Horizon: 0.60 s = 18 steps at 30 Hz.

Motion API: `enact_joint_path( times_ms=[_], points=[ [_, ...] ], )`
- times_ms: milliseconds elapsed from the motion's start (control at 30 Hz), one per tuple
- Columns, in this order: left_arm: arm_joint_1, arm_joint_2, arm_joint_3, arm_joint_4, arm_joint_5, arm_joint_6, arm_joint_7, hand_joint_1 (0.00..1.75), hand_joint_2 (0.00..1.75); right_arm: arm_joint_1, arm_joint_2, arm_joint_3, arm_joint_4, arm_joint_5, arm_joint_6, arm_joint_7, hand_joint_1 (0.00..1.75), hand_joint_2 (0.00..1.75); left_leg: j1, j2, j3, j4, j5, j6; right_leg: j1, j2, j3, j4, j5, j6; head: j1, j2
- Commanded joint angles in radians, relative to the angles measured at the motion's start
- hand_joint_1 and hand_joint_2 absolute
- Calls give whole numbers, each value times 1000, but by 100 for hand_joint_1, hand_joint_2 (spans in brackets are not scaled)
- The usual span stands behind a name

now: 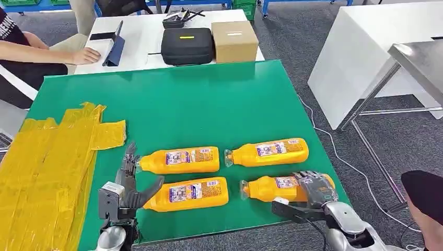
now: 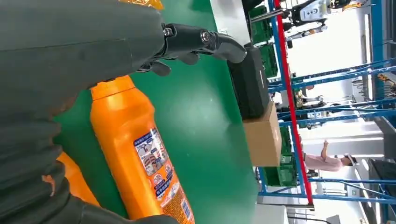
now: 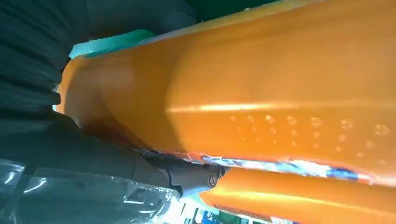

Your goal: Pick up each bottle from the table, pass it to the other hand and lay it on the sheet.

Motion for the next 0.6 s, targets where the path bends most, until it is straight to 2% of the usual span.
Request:
enact_joint_path(
  times_ms=[33,267,367,600],
  points=[
    [13,11,22,9,-14,-4,7,0,175,43,176,-104,33,-37,-47,-44,175,175,1,0,1,-1,0,-2,1,-1,1,-1,0,-1,0,0],
    [0,12,31,47,-35,15,26,0,175,33,220,-163,45,-59,-68,-60,175,175,1,0,0,-3,0,-3,1,-1,-1,-2,0,-1,0,0],
    [1,16,42,74,-33,36,30,0,175,-10,257,-187,82,-80,-100,-94,175,175,1,0,0,-3,0,-3,1,-1,-1,-2,0,0,0,0],
    [4,15,41,72,-32,37,29,0,175,-23,261,-188,91,-80,-99,-93,175,175,2,1,0,-3,0,-3,1,1,-1,-2,0,0,0,0]
  ],
)
